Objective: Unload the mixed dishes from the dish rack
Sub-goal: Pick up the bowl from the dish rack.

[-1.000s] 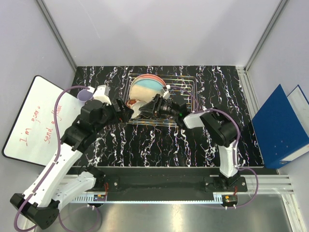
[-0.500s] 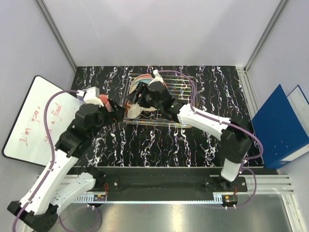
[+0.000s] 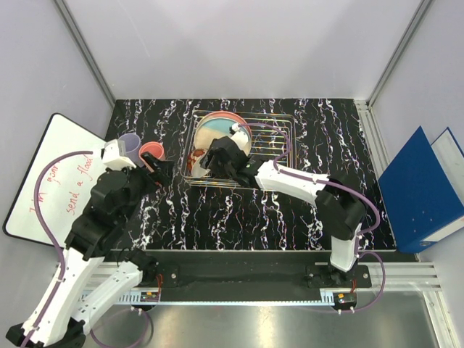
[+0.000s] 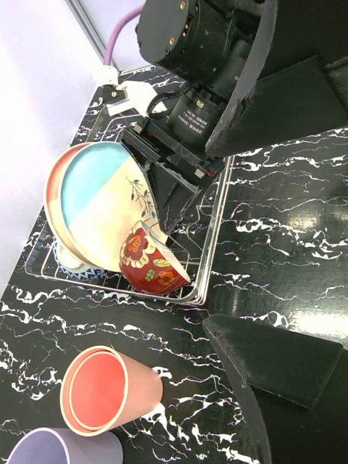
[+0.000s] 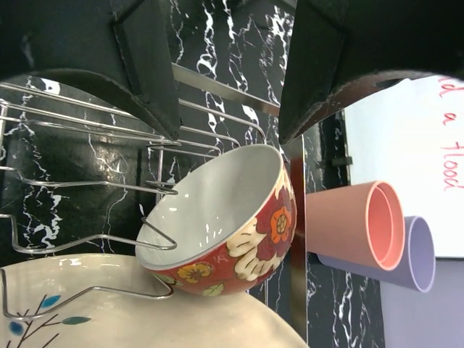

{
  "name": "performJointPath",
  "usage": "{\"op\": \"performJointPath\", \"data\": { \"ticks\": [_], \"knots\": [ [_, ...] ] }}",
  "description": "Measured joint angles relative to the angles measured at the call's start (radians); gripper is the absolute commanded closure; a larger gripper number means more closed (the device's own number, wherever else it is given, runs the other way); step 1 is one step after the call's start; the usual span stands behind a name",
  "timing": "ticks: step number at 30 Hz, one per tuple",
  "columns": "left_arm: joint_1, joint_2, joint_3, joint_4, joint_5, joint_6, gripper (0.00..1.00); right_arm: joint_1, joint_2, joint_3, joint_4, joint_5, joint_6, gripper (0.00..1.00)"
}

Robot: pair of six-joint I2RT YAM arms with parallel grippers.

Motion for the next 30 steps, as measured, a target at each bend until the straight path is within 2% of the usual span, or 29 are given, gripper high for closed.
{"op": "performJointPath", "data": {
  "ticks": [12, 21, 22, 25, 28, 30],
  "knots": [
    [-0.001, -0.053, -0.033, -0.037, -0.003, -0.019, 0.07, 0.0, 0.084, 0.015, 0.129, 0.013, 0.067, 0.38],
    [-0.001, -0.067, -0.045, -0.038, -0.008, -0.019, 0.07, 0.0, 0.15, 0.041, 0.232, 0.014, 0.092, 0.55],
    [-0.001, -0.067, -0.047, -0.039, -0.008, -0.021, 0.07, 0.0, 0.153, 0.045, 0.238, 0.014, 0.092, 0.63],
    [-0.001, -0.068, -0.054, -0.038, -0.008, -0.023, 0.07, 0.0, 0.163, 0.063, 0.253, 0.017, 0.094, 0.77],
    [-0.001, -0.068, -0.061, -0.038, -0.008, -0.024, 0.07, 0.0, 0.177, 0.077, 0.254, 0.017, 0.106, 0.98],
    [-0.001, -0.068, -0.064, -0.039, -0.008, -0.024, 0.07, 0.002, 0.183, 0.083, 0.27, 0.009, 0.125, 1.0]
  ]
}}
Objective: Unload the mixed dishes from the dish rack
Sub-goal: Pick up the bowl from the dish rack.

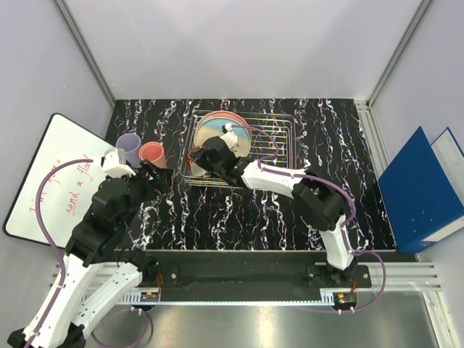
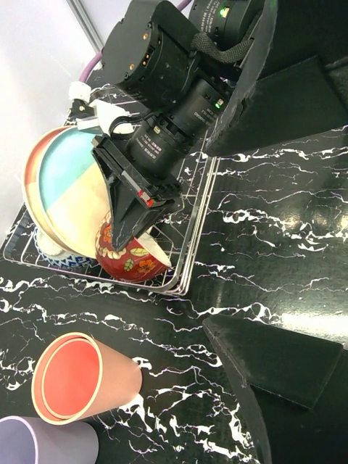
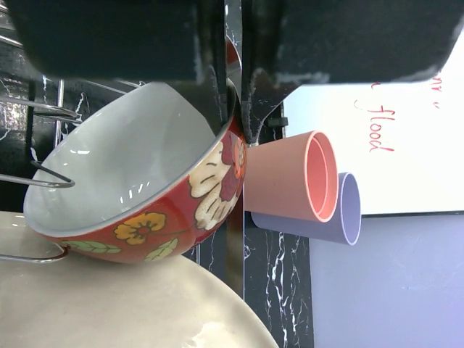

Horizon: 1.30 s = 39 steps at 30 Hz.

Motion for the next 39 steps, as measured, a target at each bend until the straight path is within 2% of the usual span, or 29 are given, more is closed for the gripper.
{"op": "performJointPath", "data": {
  "ticks": [10, 15, 28, 34, 39],
  "knots": [
    [0.0, -0.006, -0.002, 0.001, -0.003, 0.0, 0.07, 0.004, 0.007, 0.0, 0.022, 0.001, -0.008, 1.0],
    [0.0, -0.006, -0.016, 0.005, -0.002, 0.0, 0.07, 0.016, -0.011, -0.022, 0.031, 0.011, -0.074, 1.0],
    [0.0, 0.018, -0.029, 0.036, 0.006, -0.01, 0.07, 0.031, -0.295, -0.172, -0.05, 0.072, -0.248, 1.0],
    [0.0, 0.037, -0.029, 0.046, 0.01, -0.009, 0.07, 0.031, -0.322, -0.198, -0.061, 0.091, -0.286, 1.0],
    [0.0, 0.046, -0.029, 0.052, 0.013, -0.005, 0.07, 0.031, -0.348, -0.216, -0.143, 0.09, -0.335, 1.0]
  ]
}}
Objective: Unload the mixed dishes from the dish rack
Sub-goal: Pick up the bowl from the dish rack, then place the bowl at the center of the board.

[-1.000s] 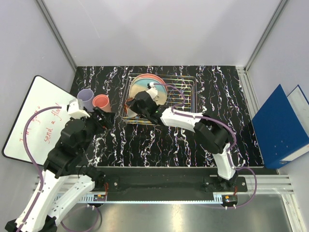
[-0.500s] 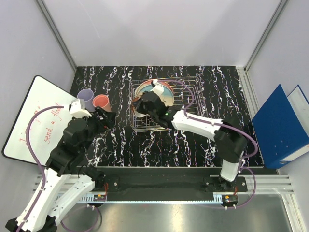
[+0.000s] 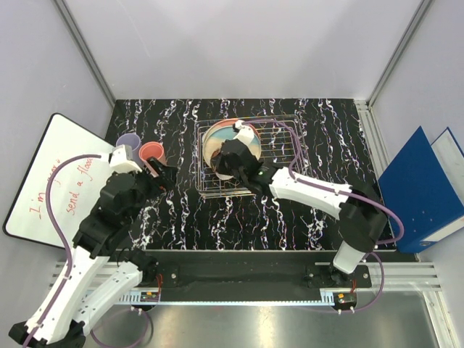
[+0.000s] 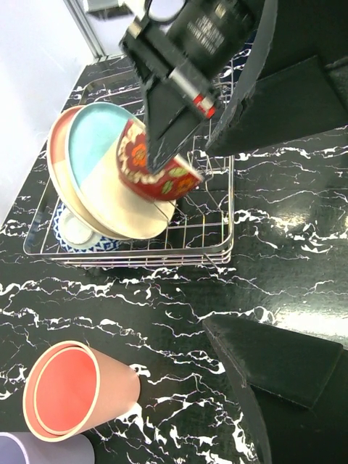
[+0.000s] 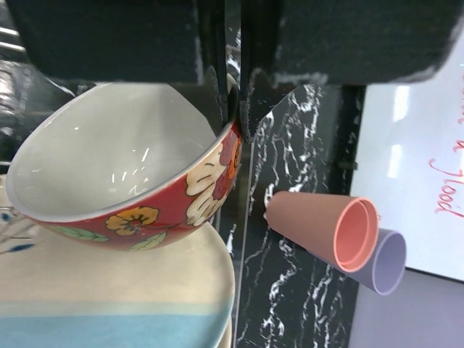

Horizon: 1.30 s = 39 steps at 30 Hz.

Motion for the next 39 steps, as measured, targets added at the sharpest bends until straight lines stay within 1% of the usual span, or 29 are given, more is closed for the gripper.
{"op": "performJointPath", "data": {
  "ticks": [3, 6, 10, 14, 18, 21, 24, 29, 31, 35, 39],
  "knots": [
    [0.0, 0.017, 0.0, 0.003, 0.006, 0.01, 0.07, 0.0, -0.041, 0.006, -0.087, 0.0, -0.037, 1.0],
    [0.0, 0.05, 0.006, 0.007, 0.024, 0.023, 0.07, 0.0, -0.087, 0.043, -0.209, 0.003, -0.076, 1.0],
    [0.0, 0.102, 0.013, 0.015, 0.079, 0.04, 0.07, 0.0, -0.18, 0.098, -0.37, 0.032, -0.119, 1.0],
    [-0.002, 0.152, 0.016, 0.033, 0.151, 0.067, 0.08, 0.0, -0.251, 0.22, -0.55, 0.084, -0.148, 1.0],
    [-0.035, 0.193, 0.016, 0.035, 0.193, 0.087, 0.08, 0.001, -0.264, 0.381, -0.7, 0.132, -0.177, 1.0],
    [-0.063, 0.178, 0.015, 0.036, 0.197, 0.087, 0.08, 0.001, -0.258, 0.477, -0.823, 0.156, -0.186, 1.0],
    [-0.075, 0.146, 0.015, 0.036, 0.197, 0.087, 0.08, 0.001, -0.253, 0.539, -0.952, 0.161, -0.184, 1.0],
    [-0.078, 0.107, 0.015, 0.038, 0.196, 0.087, 0.08, -0.013, -0.253, 0.559, -1.191, 0.199, -0.14, 1.0],
    [-0.079, 0.108, 0.015, 0.043, 0.197, 0.087, 0.08, -0.045, -0.267, 0.539, -1.239, 0.198, -0.117, 1.0],
    [-0.079, 0.124, 0.015, 0.051, 0.2, 0.086, 0.08, -0.204, -0.338, 0.467, -1.288, 0.187, -0.086, 1.0],
    [-0.08, 0.154, 0.015, 0.066, 0.206, 0.086, 0.08, -0.363, -0.374, 0.447, -1.312, 0.184, -0.09, 1.0]
  ]
}}
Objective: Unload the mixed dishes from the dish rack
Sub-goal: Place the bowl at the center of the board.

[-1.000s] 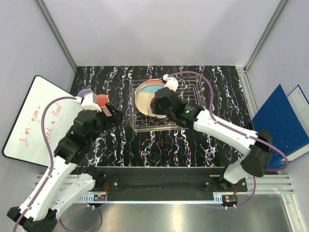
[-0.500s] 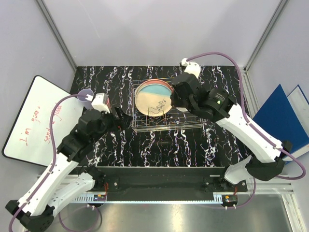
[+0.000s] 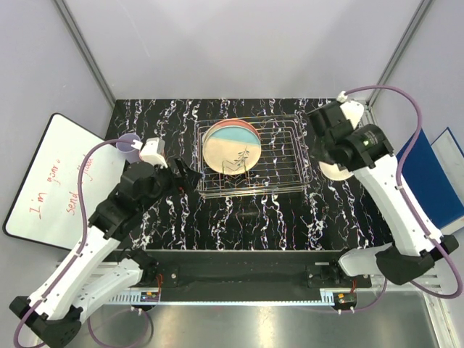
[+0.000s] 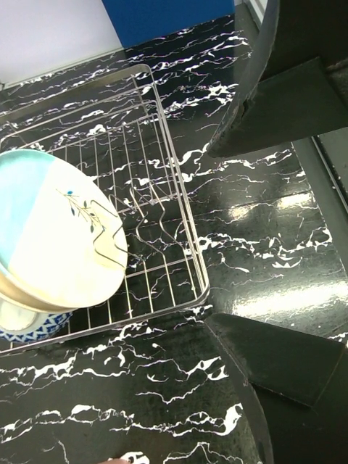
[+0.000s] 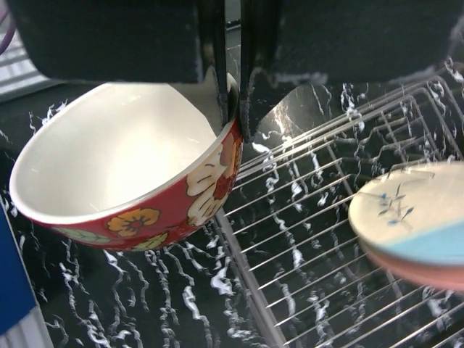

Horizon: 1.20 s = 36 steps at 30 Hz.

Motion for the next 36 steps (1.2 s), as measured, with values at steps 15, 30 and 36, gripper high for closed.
{"op": "performJointPath", "data": {
  "ticks": [15, 30, 36],
  "knots": [
    [-0.002, 0.042, 0.0, 0.022, 0.026, 0.001, 0.08, -0.481, 0.335, 0.027, 0.196, -0.292, -0.079, 1.0],
    [-0.002, 0.138, 0.0, 0.023, 0.027, 0.001, 0.08, -0.664, 0.822, 0.348, 0.249, -0.373, -0.126, 1.0],
    [-0.002, 0.165, 0.0, 0.023, 0.027, 0.001, 0.08, -0.68, 0.897, 0.397, 0.241, -0.375, -0.134, 1.0]
  ]
}}
